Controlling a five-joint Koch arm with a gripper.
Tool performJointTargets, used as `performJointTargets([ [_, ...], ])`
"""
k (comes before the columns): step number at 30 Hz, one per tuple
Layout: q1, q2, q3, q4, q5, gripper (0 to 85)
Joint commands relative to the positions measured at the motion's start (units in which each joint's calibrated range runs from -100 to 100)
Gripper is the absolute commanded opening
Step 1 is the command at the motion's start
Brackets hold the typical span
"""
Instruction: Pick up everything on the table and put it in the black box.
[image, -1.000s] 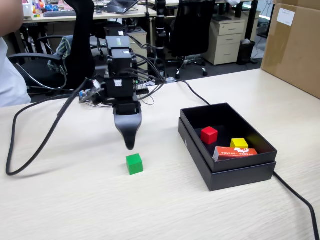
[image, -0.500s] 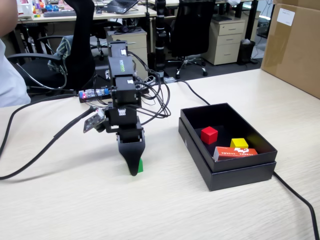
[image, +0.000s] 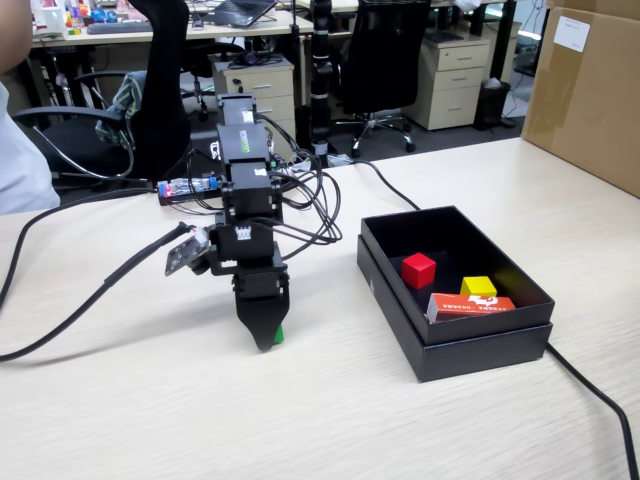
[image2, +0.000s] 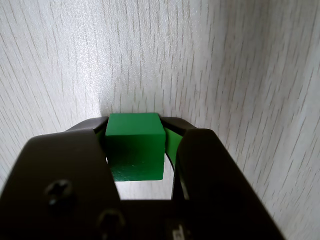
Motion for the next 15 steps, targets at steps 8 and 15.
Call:
performJointTargets([
  [8,6.2,-36.4,-4.2,-0.2,-0.3,0.8],
  [15,12.8,-43.5,-3.4,-0.2,0.8,0.8],
])
